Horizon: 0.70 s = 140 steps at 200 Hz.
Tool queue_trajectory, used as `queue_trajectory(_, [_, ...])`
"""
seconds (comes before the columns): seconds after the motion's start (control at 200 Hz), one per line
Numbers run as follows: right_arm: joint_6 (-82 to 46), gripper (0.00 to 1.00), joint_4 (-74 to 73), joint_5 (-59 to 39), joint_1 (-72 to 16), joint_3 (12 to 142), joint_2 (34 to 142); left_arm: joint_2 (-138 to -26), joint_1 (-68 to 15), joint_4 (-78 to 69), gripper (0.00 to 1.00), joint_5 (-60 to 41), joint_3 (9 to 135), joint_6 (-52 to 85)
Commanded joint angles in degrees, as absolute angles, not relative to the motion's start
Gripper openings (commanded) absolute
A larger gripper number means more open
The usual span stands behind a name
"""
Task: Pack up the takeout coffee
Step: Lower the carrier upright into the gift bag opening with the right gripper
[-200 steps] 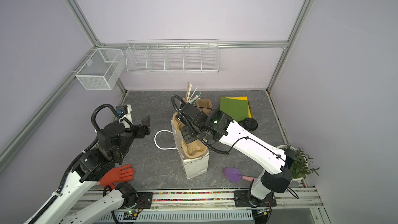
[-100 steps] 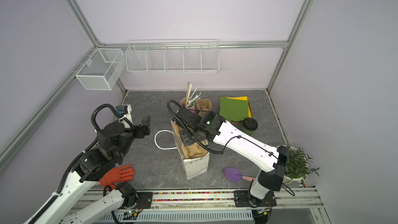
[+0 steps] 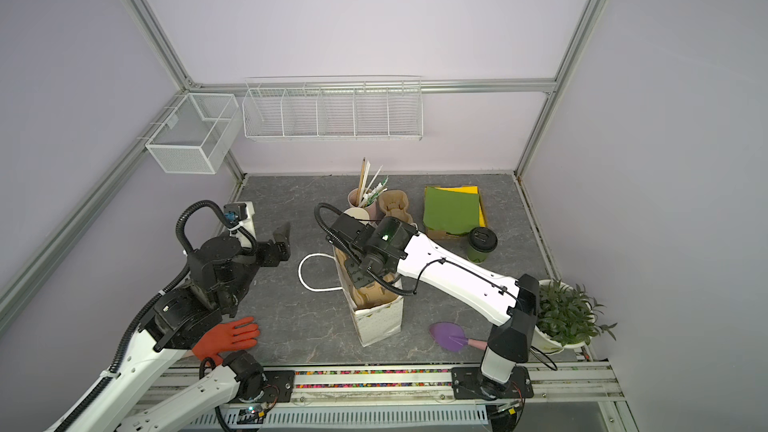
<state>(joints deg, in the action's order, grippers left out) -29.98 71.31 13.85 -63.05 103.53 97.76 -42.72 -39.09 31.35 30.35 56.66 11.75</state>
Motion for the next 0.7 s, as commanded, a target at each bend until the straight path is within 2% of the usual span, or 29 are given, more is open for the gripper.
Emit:
queue_trajectory(0.0, [-29.87,0.28,72.99,12.80,-62.67,102.42,98.43,-42.68,-39.11,30.76,0.89,30.16,56.16,11.28])
queue_trajectory(0.34, [-29.63,0.28,75.49,13.11,-62.75,104.68,97.21,-42.89,-39.11,30.70,0.89,29.99,56.25,11.33])
queue_trajectory(0.695, [-27.43,0.28,75.75,11.07,-62.40,103.36,101.68,-42.89,-39.11,30.76,0.89,30.06,56.16,11.36])
